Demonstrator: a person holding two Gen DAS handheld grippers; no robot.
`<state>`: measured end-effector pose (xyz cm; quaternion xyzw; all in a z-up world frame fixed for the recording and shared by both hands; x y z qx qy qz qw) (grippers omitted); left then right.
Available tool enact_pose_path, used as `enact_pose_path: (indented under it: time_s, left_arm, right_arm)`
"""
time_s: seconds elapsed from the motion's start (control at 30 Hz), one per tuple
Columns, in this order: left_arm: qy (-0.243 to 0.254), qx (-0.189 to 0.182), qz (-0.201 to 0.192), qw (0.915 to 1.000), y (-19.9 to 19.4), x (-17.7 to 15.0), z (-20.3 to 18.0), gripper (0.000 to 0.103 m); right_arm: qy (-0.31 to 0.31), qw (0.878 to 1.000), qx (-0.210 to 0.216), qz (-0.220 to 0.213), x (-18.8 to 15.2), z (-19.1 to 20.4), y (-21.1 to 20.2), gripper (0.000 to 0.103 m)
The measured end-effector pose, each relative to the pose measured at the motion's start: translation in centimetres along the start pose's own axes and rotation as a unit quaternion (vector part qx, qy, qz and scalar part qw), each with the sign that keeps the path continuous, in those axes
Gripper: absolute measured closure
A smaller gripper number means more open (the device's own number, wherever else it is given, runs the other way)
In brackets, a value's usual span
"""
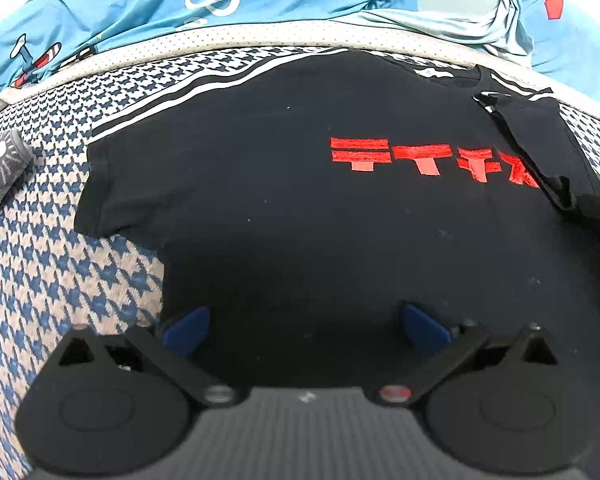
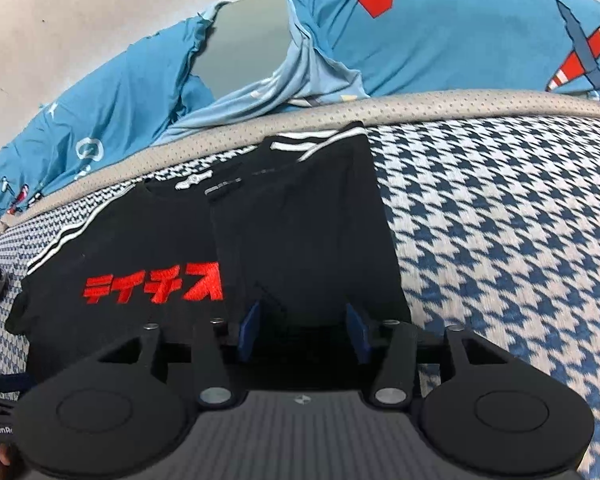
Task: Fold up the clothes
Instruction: 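Fold the grasped side edge over toward the shirt center with the right gripper, then move the left gripper to the opposite side edge and grasp it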
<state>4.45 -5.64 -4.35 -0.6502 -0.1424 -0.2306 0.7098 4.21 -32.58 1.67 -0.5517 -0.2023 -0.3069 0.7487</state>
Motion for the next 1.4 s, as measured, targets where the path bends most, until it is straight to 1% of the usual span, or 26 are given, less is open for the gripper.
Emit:
enact_pose_path:
  time_s: [0.03, 0.1, 0.17, 0.27, 0.4, 0.5, 0.6, 0.77, 0.83, 0.93, 1.07, 1.17, 1.27, 1.4]
  left_arm:
    - [0.002, 0.001, -0.002, 1.0, 0.0, 0.0, 0.0, 0.0]
    - [0.002, 0.0, -0.004, 1.0, 0.0, -0.1, 0.0, 0.0]
    - [0.002, -0.002, -0.005, 1.0, 0.0, -0.1, 0.0, 0.0]
    - [0.003, -0.005, -0.007, 1.0, 0.0, -0.2, 0.1, 0.0]
    - [0.005, -0.009, -0.017, 0.9998, -0.1, -0.4, 0.1, 0.0]
    - [0.004, -0.008, -0.025, 0.9997, -0.4, -0.6, 0.3, 0.0]
    - [-0.001, -0.007, -0.03, 0.9995, -0.7, -0.8, 0.7, 0.0]
    - [-0.023, 0.003, -0.048, 0.9986, -1.1, -0.4, 2.6, 0.0]
    - [-0.039, 0.007, -0.05, 0.9979, -1.0, -0.2, 3.8, 0.0]
    - [-0.072, 0.009, -0.051, 0.9961, -0.9, 0.3, 6.0, 0.0]
    - [-0.127, 0.01, -0.048, 0.9907, -0.5, 0.9, 9.4, 0.001]
    - [-0.167, 0.011, -0.039, 0.9852, 0.0, 1.2, 11.7, 0.005]
    - [-0.196, 0.006, -0.028, 0.9802, 0.7, 1.6, 13.2, 0.009]
    - [-0.222, 0.0, -0.024, 0.9747, 1.4, 2.5, 14.9, 0.011]
  right_arm:
    - [0.002, 1.0, -0.007, 0.001, -0.2, 0.1, -0.2, 0.055]
    - [0.008, 1.0, -0.022, 0.007, -0.4, 0.4, -0.6, 0.048]
    - [0.033, 0.999, -0.028, 0.018, -0.9, 0.5, -1.1, 0.048]
    - [0.073, 0.996, -0.036, 0.021, -1.5, 0.7, -2.2, 0.048]
    - [0.109, 0.993, -0.033, 0.014, -2.5, 1.6, -3.7, 0.048]
    - [0.124, 0.991, -0.034, 0.026, -3.9, 2.2, -4.3, 0.047]
    - [0.105, 0.993, -0.04, 0.035, -4.5, 2.9, -4.0, 0.047]
    - [0.061, 0.996, -0.051, 0.048, -5.3, 4.1, -3.3, 0.047]
    - [0.048, 0.996, -0.054, 0.049, -5.4, 4.5, -3.0, 0.046]
    - [0.038, 0.997, -0.048, 0.051, -5.5, 5.1, -2.6, 0.04]
    - [0.016, 0.997, -0.049, 0.056, -5.7, 5.9, -2.1, 0.037]
    - [0.001, 0.997, -0.052, 0.058, -5.9, 6.4, -1.9, 0.036]
    - [-0.005, 0.997, -0.054, 0.059, -6.0, 6.6, -1.7, 0.034]
    - [-0.015, 0.996, -0.055, 0.062, -6.2, 6.8, -1.5, 0.031]
Point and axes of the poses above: each gripper's, at about its wrist camera, not at the fingertips, and y roughly the way its jaws point, z to its left, x to its top, the point moved 5 cm from there along y, roughly the way its jaws point, and after that the axes turned 8 degrees about x, right-handed, at the moved point
